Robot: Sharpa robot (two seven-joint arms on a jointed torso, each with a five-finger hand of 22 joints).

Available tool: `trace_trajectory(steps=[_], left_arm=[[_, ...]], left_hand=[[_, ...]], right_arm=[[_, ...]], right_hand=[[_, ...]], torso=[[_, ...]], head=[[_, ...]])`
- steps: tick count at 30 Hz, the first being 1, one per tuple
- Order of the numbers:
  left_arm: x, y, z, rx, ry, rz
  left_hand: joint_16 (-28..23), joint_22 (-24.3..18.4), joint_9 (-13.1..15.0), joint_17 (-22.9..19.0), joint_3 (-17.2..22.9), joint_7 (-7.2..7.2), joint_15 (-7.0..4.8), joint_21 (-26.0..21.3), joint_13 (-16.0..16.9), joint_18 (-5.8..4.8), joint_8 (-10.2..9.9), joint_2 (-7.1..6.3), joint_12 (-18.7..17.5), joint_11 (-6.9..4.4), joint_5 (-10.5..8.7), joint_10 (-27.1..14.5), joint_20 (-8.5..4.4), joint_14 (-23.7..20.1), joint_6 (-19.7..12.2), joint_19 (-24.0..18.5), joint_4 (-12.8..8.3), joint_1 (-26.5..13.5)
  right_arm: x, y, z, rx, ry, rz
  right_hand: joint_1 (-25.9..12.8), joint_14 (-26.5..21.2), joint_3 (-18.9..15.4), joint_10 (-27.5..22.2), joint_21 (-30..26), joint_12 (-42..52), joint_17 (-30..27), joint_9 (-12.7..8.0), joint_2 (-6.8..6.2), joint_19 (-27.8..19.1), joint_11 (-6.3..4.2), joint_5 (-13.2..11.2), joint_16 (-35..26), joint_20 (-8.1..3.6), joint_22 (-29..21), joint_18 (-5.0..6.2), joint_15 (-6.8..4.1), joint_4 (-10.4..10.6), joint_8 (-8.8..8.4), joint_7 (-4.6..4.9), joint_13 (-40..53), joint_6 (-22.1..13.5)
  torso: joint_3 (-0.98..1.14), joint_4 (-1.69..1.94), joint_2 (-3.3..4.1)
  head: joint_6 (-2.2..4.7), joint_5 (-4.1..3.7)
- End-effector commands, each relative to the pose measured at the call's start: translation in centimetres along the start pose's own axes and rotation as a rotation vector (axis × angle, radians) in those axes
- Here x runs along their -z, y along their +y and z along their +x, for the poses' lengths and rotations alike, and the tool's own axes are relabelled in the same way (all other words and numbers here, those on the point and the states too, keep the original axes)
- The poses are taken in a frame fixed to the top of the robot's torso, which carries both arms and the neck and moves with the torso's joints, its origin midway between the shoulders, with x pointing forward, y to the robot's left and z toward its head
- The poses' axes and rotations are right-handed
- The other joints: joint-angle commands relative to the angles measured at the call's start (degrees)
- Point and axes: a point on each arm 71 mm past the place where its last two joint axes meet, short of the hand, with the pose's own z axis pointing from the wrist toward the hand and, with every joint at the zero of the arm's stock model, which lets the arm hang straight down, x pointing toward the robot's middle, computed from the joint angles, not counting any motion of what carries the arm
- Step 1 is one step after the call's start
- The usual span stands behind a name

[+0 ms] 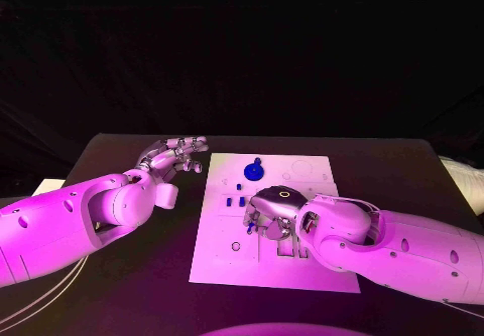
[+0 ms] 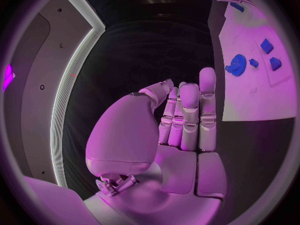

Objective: Assemble the parts on the task board

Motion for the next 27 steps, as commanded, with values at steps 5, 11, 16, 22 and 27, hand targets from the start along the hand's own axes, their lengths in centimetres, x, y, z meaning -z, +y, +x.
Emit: trace_trajectory(steps=[5, 11, 16, 22, 27], left_arm=[[0.01, -0.05, 0.27, 0.003, 0.022, 0.005], [0.01, -0.05, 0.29, 0.003, 0.023, 0.004], [0.01, -0.05, 0.26, 0.003, 0.023, 0.004], [0.03, -0.05, 0.26, 0.003, 0.023, 0.004], [0.04, -0.05, 0.29, 0.003, 0.024, 0.004]], left_hand=[[-0.3, -0.1, -0.1, -0.1, -0.1, -0.18, 0.04, -0.3, 0.0, 0.61, 0.4, 0.11, 0.2, 0.00, 0.24, -0.5, 0.01, -0.5, -0.4, 0.0, -0.2, 0.5], [-0.3, -0.2, -0.1, -0.1, -0.2, -0.13, 0.06, -0.4, 0.0, 0.62, 0.4, 0.13, 0.3, 0.04, 0.23, -0.6, 0.01, -0.6, -0.5, 0.0, -0.2, 0.6], [-0.3, -0.2, -0.1, -0.1, -0.2, -0.13, 0.06, -0.4, 0.0, 0.62, 0.4, 0.13, 0.3, 0.04, 0.23, -0.6, 0.01, -0.6, -0.5, 0.0, -0.2, 0.6], [-0.3, -0.2, -0.1, -0.1, -0.2, -0.13, 0.06, -0.4, 0.0, 0.62, 0.4, 0.13, 0.3, 0.04, 0.23, -0.6, 0.01, -0.6, -0.5, 0.0, -0.2, 0.6], [-0.3, -0.2, -0.1, -0.1, -0.2, -0.13, 0.06, -0.4, 0.0, 0.62, 0.4, 0.13, 0.3, 0.04, 0.23, -0.6, 0.01, -0.6, -0.5, 0.0, -0.2, 0.6]], right_arm=[[-0.13, 0.25, 0.57, 0.033, 0.031, -0.020], [-0.16, 0.31, 0.65, 0.048, 0.032, -0.017], [-0.19, 0.30, 0.68, 0.065, 0.036, -0.010], [-0.27, 0.36, 0.73, 0.089, 0.042, 0.000], [-0.39, 0.40, 1.03, 0.119, 0.072, 0.015]], right_hand=[[0.3, 3.6, -0.1, 0.3, 0.0, 0.3, 3.2, 0.1, 0.02, -0.2, 0.11, 0.2, 0.2, 0.19, -0.1, -0.53, 0.47, -0.4, 0.06, 0.30, 0.0, -0.1], [0.3, 3.6, -0.1, 0.3, 0.0, 0.3, 3.2, 0.1, 0.01, -0.2, 0.13, 0.2, 0.1, 0.20, -0.1, -0.53, 0.48, -0.4, 0.05, 0.31, 0.0, -0.1], [0.3, 3.6, -0.1, 0.3, 0.0, 0.3, 3.2, 0.1, 0.01, -0.2, 0.13, 0.2, 0.1, 0.20, -0.1, -0.53, 0.48, -0.4, 0.05, 0.31, 0.0, -0.1], [0.2, 3.6, -0.1, 0.3, 0.0, 0.3, 3.3, 0.1, 0.01, -0.2, 0.15, 0.2, 0.2, 0.22, -0.2, -0.52, 0.51, -0.4, 0.05, 0.34, 0.0, -0.1], [-0.2, 3.6, -0.3, 0.3, 0.0, 0.2, 3.1, 0.2, -0.08, -0.3, 0.18, 0.1, 0.1, 0.29, -0.2, -0.51, 0.56, -0.4, 0.06, 0.34, 0.1, -0.1]], torso=[[0.01, -0.12, -0.02], [0.03, -0.07, -0.03], [0.00, -0.04, -0.01], [0.01, -0.08, 0.00], [-0.03, -0.09, -0.03]], head=[[-0.27, 0.39], [-0.36, 0.40], [-0.40, 0.42], [-0.41, 0.46], [-0.49, 0.45]])
